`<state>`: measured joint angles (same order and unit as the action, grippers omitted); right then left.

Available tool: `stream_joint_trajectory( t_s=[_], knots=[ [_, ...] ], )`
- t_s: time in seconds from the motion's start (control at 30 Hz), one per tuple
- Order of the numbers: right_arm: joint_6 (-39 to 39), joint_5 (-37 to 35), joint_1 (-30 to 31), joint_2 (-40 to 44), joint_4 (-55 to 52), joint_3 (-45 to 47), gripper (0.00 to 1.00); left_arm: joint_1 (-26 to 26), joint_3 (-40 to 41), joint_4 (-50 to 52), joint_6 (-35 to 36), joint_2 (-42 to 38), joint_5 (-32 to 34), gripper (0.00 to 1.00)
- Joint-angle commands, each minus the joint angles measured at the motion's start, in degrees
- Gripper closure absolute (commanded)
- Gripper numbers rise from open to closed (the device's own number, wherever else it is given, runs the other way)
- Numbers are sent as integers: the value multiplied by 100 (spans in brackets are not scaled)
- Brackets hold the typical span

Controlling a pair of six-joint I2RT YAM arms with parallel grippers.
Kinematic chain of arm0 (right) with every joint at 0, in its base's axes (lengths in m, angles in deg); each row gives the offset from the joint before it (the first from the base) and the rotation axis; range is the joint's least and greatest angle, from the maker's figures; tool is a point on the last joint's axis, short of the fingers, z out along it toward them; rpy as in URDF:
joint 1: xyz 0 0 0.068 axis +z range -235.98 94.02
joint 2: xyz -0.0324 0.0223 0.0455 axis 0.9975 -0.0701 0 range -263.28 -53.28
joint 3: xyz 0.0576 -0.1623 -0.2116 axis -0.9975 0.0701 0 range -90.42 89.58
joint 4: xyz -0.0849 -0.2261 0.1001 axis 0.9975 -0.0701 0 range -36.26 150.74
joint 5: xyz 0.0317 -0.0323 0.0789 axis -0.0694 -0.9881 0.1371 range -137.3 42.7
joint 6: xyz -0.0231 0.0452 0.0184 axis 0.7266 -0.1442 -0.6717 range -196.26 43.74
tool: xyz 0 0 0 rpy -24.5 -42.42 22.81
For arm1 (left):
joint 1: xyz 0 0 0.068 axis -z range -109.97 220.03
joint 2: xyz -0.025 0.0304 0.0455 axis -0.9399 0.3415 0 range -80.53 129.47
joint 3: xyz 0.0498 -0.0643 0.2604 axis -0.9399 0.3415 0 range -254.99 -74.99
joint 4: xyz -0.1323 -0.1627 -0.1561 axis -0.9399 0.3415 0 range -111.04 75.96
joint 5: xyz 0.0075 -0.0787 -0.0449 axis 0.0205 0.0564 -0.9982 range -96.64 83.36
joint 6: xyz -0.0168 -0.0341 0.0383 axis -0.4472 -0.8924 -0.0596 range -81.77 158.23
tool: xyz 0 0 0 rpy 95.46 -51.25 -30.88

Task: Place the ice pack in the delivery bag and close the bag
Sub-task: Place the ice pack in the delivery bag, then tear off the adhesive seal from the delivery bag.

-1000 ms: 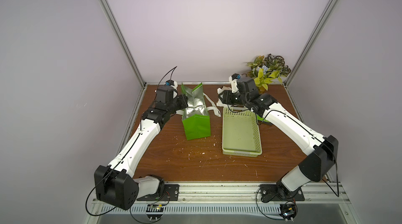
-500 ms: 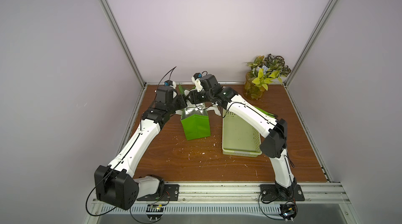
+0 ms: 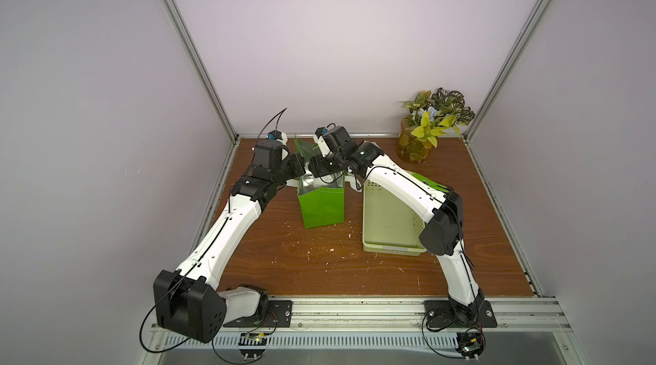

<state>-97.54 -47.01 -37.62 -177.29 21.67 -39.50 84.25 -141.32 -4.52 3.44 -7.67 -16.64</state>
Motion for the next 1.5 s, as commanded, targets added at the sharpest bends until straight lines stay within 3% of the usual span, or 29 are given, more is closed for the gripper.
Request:
stream_joint_trajectory(
  t_s=[0.0, 0.1, 0.33, 0.37, 0.5, 0.73, 0.97, 1.17, 1.3, 1.47],
  knots=[
    [233, -234, 33, 364, -206, -556, 24, -19, 14, 5, 41, -89, 29, 100],
    [425, -361, 23, 524, -400, -654, 16, -19, -3, 1, 33, -96, 28, 100],
    [988, -1087, -66, 1313, -639, -2, 13, -23, -41, 1, 54, -56, 24, 100],
    [1062, -1163, -92, 1461, -617, 213, 13, -18, -55, 9, 66, -60, 23, 97],
    [1373, -1214, -271, 2206, -295, 1513, 13, -33, -263, 163, 171, -42, 121, 70],
    [1915, -1162, -438, 3945, 1621, 4363, 1, -56, -908, 821, 440, -85, 104, 47],
    [2396, -572, -459, 5207, 3184, 5911, 1, -41, -1499, 2070, 805, -438, -370, 26],
    [2893, 507, -449, 5954, 4724, 7185, 1, 513, -1713, 3183, 879, -659, 396, 23],
    [3098, 1044, -411, 6184, 5686, 7811, 1, 731, -1665, 3446, 789, -529, 315, 25],
    [3186, 957, -320, 6097, 5906, 7933, 1, 937, -1649, 3789, 789, -231, 863, 32]
  ],
)
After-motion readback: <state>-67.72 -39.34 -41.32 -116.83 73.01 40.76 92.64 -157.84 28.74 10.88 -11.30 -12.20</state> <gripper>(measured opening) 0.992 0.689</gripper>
